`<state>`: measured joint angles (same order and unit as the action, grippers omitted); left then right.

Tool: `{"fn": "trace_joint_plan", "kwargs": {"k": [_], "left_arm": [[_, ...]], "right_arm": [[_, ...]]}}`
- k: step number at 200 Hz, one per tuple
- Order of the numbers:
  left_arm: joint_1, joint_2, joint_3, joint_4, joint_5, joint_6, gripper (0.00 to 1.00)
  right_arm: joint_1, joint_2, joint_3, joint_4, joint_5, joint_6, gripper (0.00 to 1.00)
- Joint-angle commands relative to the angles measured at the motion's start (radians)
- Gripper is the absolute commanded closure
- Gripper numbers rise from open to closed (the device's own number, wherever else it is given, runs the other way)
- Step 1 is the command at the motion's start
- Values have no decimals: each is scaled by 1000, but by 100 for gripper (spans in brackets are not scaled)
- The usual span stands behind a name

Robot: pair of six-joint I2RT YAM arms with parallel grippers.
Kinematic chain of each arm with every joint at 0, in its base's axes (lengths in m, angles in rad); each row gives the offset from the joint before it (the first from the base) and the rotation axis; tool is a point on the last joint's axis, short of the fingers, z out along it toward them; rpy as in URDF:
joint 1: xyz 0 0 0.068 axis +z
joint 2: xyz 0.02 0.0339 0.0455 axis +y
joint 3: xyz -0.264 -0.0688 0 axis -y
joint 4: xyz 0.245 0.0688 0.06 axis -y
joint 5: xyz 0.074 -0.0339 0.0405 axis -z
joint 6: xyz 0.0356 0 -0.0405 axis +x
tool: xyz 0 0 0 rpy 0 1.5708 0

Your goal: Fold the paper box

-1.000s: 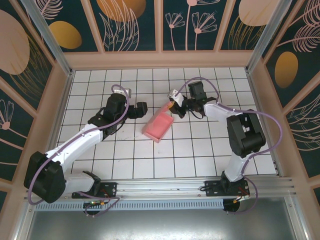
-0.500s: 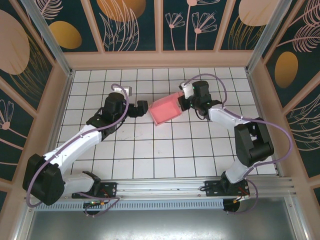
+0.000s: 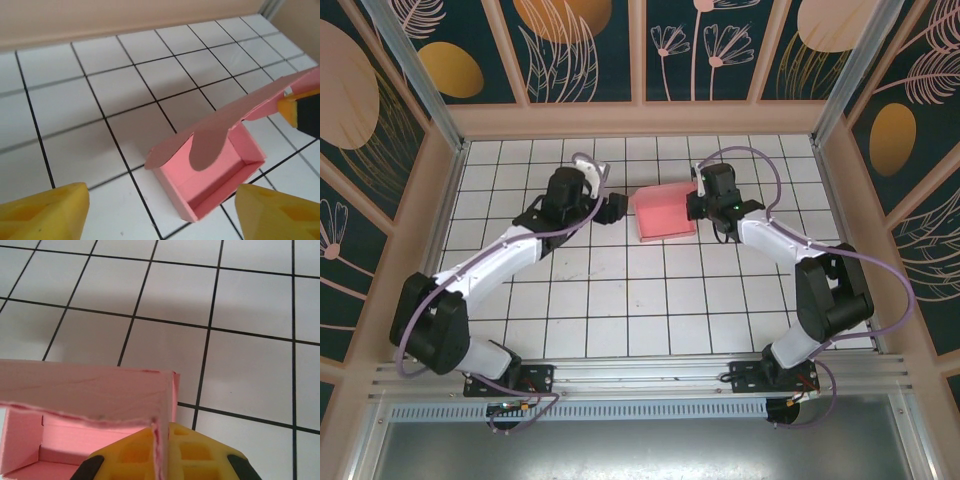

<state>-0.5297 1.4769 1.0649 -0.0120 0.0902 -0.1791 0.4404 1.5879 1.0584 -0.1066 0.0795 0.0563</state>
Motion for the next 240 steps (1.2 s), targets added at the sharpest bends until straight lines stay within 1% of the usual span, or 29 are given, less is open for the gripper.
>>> {"fn": "trace_joint_plan", "kwargs": {"k": [1, 6, 20, 32, 39, 44, 58, 74, 81, 93, 129, 151, 168, 183, 200, 208, 240], "left_arm": [[-3, 47, 128, -85, 45, 212, 29], [-3, 64, 151, -107, 62, 232, 31], [-4, 93, 192, -141, 107, 273, 32], [-3, 112, 207, -140, 127, 314, 33], [-4, 127, 213, -136, 133, 348, 39], [-4, 139, 221, -139, 137, 375, 42], [-4, 179, 264, -169, 142, 430, 42], [-3, 230, 350, -239, 127, 449, 41], [-4, 281, 385, -266, 115, 451, 41], [-4, 320, 428, -290, 94, 454, 41], [-3, 419, 542, -380, 27, 467, 44], [-3, 470, 596, -426, 15, 481, 50], [-3, 500, 629, -456, 17, 486, 59], [-4, 514, 650, -481, 41, 493, 66], [-4, 514, 649, -493, 73, 516, 71], [-4, 514, 645, -499, 87, 535, 71], [-2, 515, 624, -491, 83, 602, 75]], "right_arm": [[3, 16, 73, -90, 44, 20, 100], [4, 17, 78, -100, 46, 23, 100], [-1, 21, 89, -115, 46, 31, 100], [-7, 23, 96, -121, 27, 32, 100], [-9, 26, 100, -126, 24, 36, 100], [-11, 26, 103, -129, 22, 35, 100], [-11, 35, 117, -141, 20, 34, 100], [-12, 41, 128, -150, 19, 33, 100], [-12, 46, 134, -156, 20, 31, 100], [-12, 55, 146, -169, 20, 31, 100], [-11, 68, 161, -182, 18, 36, 100], [-10, 72, 164, -182, 11, 36, 100], [-10, 72, 163, -183, 12, 36, 100], [-12, 72, 162, -186, 16, 35, 100], [-12, 70, 161, -186, 20, 33, 100], [-12, 70, 161, -188, 17, 33, 100], [-15, 68, 161, -189, 0, 31, 100]]}}
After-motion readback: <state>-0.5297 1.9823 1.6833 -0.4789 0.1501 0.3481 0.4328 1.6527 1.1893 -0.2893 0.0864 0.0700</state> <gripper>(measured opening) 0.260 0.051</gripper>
